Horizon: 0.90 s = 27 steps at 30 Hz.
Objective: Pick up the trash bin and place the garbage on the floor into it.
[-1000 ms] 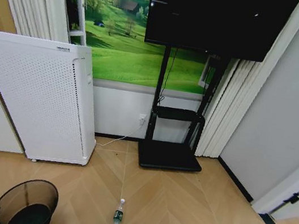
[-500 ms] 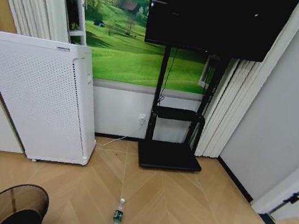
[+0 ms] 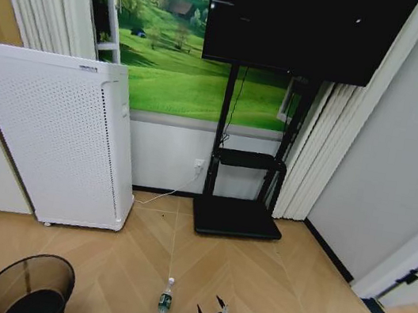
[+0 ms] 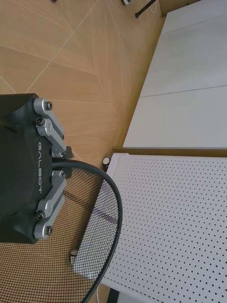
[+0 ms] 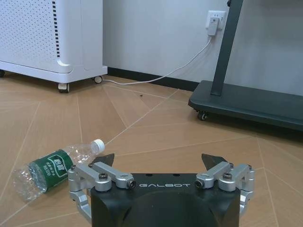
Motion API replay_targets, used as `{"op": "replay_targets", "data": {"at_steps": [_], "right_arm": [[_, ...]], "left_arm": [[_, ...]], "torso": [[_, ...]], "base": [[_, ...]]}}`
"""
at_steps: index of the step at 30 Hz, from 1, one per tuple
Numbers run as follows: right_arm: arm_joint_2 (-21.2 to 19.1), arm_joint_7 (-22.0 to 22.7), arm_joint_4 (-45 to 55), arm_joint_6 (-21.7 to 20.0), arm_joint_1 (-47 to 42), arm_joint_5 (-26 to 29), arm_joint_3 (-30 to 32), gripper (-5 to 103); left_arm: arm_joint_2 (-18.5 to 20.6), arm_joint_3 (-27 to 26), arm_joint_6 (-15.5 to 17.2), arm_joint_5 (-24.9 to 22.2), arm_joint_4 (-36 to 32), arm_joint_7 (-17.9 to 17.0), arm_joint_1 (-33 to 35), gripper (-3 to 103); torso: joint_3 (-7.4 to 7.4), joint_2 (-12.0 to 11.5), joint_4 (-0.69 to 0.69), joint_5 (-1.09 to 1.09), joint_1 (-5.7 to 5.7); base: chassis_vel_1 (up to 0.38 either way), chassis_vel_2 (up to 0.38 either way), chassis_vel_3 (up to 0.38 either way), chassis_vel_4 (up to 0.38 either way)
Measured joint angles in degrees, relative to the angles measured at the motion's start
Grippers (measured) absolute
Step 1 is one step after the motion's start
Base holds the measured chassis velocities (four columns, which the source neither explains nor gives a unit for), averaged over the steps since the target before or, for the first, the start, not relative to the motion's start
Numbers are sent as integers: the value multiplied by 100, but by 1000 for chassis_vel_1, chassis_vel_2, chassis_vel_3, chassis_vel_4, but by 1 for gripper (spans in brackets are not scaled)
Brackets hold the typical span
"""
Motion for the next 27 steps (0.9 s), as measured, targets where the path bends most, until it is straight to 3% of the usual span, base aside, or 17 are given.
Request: {"op": "replay_targets", "data": {"at_steps": [9,20,24,27], "right_arm": [[28,-15,-2,11,-20,-22,73,100],[90,119,-83,-40,-43,-30,54,100],[82,162,-137,-180,-93,-11,-97,100],[94,198,-227,-525,-156,220,-306,100]], "left_arm": [[12,19,4,29,28,-28,-24,6],[57,80,2,62,84,-12,-70,6],[62,109,-1,95,109,-10,-95,6],[55,123,-6,121,130,-8,-104,6]], "torso": [[0,0,1,0,0],[0,0,1,1,-1],[0,0,0,-1,1],[-1,0,1,0,0]], "base": [[49,44,-44,-55],[215,198,-195,-203],[260,212,-238,-231],[128,150,-102,-124]]}}
